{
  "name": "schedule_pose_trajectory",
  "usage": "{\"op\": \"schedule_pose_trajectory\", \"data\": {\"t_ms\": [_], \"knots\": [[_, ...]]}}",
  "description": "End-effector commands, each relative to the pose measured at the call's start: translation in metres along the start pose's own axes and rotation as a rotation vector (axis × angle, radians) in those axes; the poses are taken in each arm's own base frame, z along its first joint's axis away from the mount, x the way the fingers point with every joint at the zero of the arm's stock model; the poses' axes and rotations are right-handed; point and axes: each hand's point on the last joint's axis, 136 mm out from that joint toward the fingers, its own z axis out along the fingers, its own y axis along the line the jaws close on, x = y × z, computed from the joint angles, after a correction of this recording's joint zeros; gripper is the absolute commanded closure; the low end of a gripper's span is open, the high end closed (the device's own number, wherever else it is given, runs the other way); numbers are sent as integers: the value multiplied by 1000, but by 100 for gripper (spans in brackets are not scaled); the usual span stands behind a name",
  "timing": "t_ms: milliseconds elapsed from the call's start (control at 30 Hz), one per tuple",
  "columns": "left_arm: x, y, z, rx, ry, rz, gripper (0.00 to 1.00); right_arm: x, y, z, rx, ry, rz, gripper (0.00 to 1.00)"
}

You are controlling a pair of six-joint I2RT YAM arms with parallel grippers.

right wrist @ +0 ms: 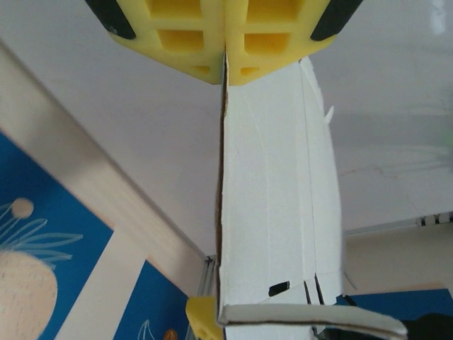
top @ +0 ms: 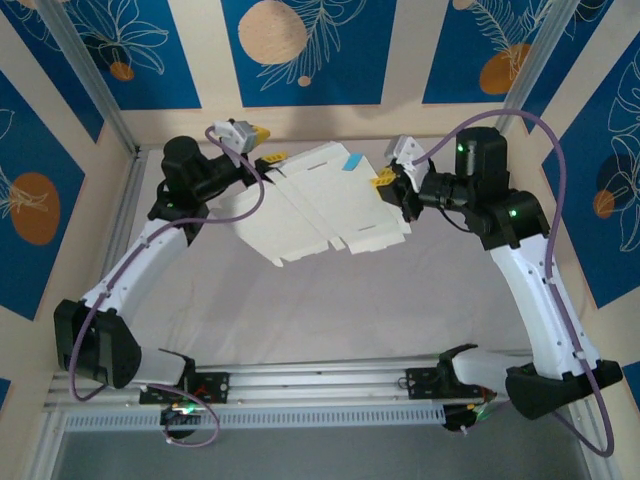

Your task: Fold the paper box

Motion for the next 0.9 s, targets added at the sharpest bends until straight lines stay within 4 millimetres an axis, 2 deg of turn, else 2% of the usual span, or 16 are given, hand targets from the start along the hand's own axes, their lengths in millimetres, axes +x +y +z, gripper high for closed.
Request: {"op": "schedule_pose_trajectory", "data": {"t_ms": [0, 133, 200, 267, 333, 433, 500, 567, 667, 767, 800, 867], "knots": [[-14, 1, -5, 6, -48, -15, 36, 3, -2, -5, 13, -25, 112, 100], [-24, 27, -12, -145, -68, -22, 36, 19, -1, -1, 18, -5, 145, 100], [-30, 29, -15, -167, -81, -23, 36, 25, 3, 1, 5, -6, 131, 100], [-35, 21, -15, -129, -88, -12, 37, 29, 6, 3, -12, 20, 80, 100], [-34, 18, -15, -109, -92, -8, 38, 26, 1, 3, 3, 61, 6, 100], [-30, 36, -18, -216, -99, -40, 38, 17, -6, 10, -14, 163, -144, 100], [-28, 49, -24, -309, -97, -57, 38, 12, -3, 16, -35, 232, -265, 100], [-23, 58, -31, -379, -93, -68, 39, 0, 11, 20, -85, 231, -358, 100], [-11, 70, -45, -490, -74, -79, 38, -11, 28, 21, -121, 233, -391, 100], [12, 92, -65, -673, -14, -86, 36, 1, 40, 22, -119, 307, -451, 100], [25, 97, -67, -707, 27, -98, 36, 4, 42, 21, -112, 328, -466, 100], [50, 95, -58, -670, 77, -175, 37, 5, 44, 19, -97, 347, -485, 100]]}}
